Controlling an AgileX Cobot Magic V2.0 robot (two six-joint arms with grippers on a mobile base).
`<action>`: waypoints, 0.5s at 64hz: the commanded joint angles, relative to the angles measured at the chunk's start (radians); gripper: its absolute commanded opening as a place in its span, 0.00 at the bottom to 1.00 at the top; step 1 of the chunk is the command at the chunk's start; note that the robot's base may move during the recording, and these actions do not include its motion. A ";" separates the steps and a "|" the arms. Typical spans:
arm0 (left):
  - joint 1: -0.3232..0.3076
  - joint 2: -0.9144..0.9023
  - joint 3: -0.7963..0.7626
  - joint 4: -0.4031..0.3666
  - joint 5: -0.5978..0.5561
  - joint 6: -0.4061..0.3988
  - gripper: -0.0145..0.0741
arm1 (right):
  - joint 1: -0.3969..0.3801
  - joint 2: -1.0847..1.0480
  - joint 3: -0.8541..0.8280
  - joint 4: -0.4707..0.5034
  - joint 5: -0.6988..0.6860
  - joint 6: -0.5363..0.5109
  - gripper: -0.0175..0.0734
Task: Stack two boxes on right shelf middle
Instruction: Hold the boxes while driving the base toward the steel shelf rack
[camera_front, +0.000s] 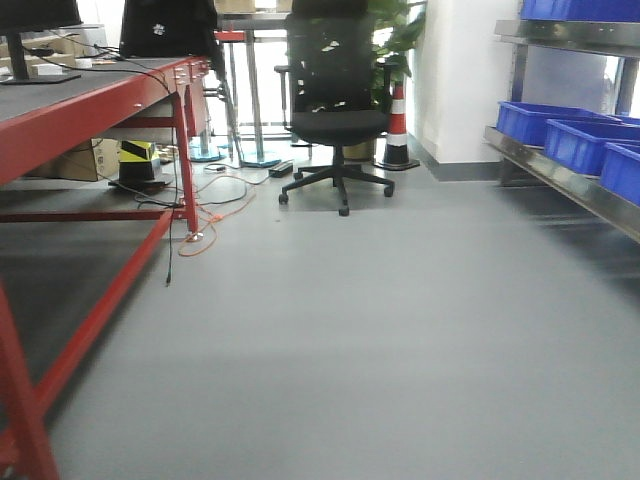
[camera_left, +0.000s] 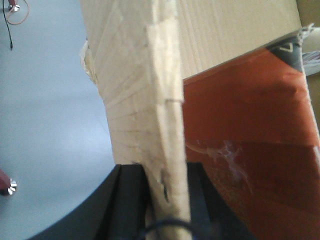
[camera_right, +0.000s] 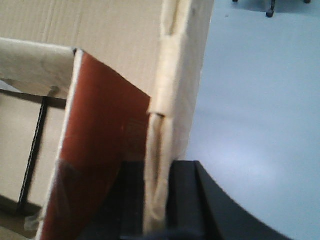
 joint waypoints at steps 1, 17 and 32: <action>0.005 -0.023 -0.014 0.008 -0.031 0.005 0.04 | -0.012 -0.012 -0.008 -0.038 -0.047 -0.014 0.02; 0.005 -0.023 -0.014 0.008 -0.031 0.005 0.04 | -0.012 -0.012 -0.008 -0.038 -0.047 -0.014 0.02; 0.005 -0.023 -0.014 0.008 -0.031 0.005 0.04 | -0.012 -0.012 -0.008 -0.038 -0.047 -0.014 0.02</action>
